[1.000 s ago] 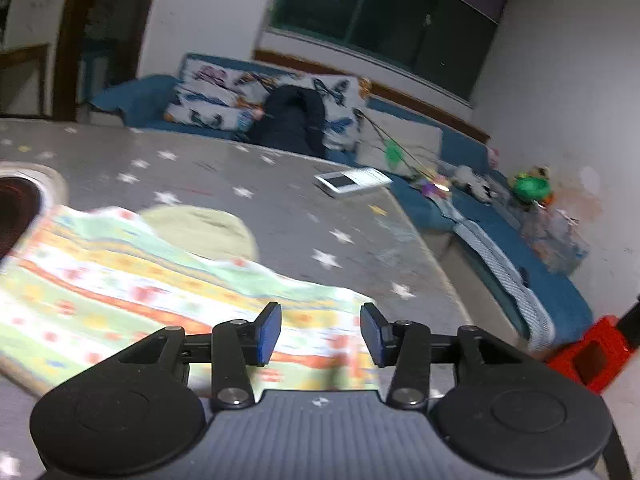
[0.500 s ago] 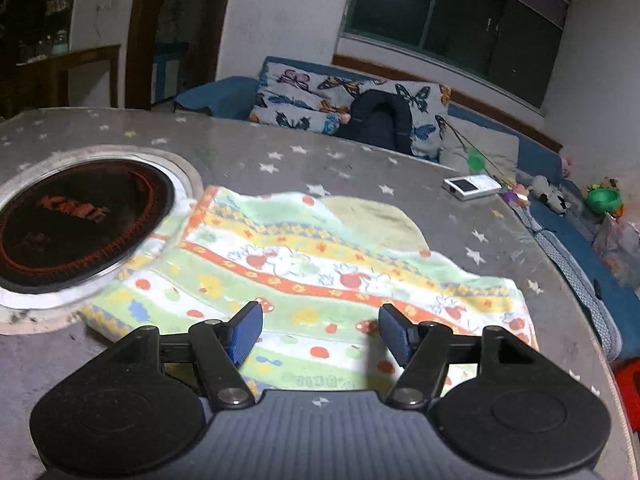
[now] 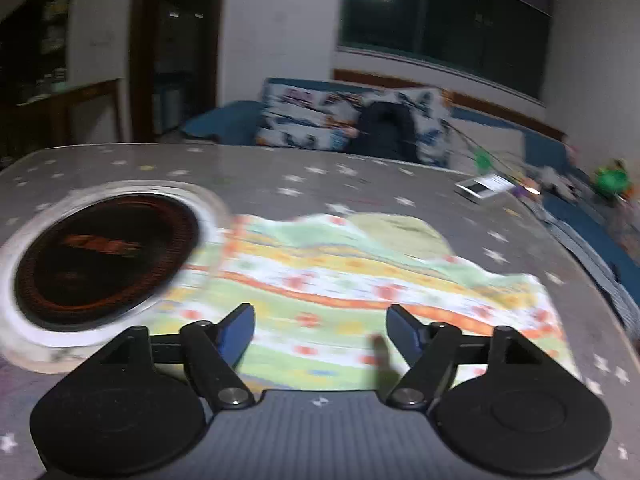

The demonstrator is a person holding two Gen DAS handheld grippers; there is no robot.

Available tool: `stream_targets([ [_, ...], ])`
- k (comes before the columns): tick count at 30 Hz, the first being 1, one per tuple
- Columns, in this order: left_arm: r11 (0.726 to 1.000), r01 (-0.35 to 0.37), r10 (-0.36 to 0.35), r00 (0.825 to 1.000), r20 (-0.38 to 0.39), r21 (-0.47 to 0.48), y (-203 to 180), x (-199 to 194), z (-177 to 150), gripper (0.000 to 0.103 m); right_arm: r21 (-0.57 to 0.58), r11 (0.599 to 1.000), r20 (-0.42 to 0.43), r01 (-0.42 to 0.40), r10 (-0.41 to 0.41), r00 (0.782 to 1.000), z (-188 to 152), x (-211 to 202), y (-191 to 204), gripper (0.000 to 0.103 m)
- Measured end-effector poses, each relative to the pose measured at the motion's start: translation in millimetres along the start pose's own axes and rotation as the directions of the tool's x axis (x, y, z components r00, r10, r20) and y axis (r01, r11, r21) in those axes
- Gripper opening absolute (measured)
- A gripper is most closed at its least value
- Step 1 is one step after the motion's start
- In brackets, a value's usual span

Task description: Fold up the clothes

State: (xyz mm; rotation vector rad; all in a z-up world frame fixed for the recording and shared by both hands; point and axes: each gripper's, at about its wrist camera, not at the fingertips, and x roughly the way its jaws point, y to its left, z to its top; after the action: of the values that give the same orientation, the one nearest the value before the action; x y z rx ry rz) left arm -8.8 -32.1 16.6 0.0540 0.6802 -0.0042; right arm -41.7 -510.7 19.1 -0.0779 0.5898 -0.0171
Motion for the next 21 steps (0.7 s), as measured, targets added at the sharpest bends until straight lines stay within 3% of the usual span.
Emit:
stream_targets([
  [5, 0.999, -0.008, 0.008, 1.0, -0.006, -0.034, 5.0, 5.8, -4.2, 0.095, -0.032, 0.997, -0.01, -0.067, 0.066, 0.998, -2.8, 4.8, 29.9, 0.078],
  [14, 0.999, -0.017, 0.017, 1.0, -0.004, -0.049, 9.3, 11.8, -4.4, 0.1, -0.052, 0.995, -0.011, -0.082, 0.082, 0.997, -3.0, 6.6, 46.2, 0.078],
  [21, 0.997, -0.036, 0.035, 0.999, -0.015, -0.07, 8.3, 15.4, -2.3, 0.103, -0.104, 0.971, -0.016, -0.216, 0.215, 0.976, -2.9, -3.0, 75.8, 0.078],
])
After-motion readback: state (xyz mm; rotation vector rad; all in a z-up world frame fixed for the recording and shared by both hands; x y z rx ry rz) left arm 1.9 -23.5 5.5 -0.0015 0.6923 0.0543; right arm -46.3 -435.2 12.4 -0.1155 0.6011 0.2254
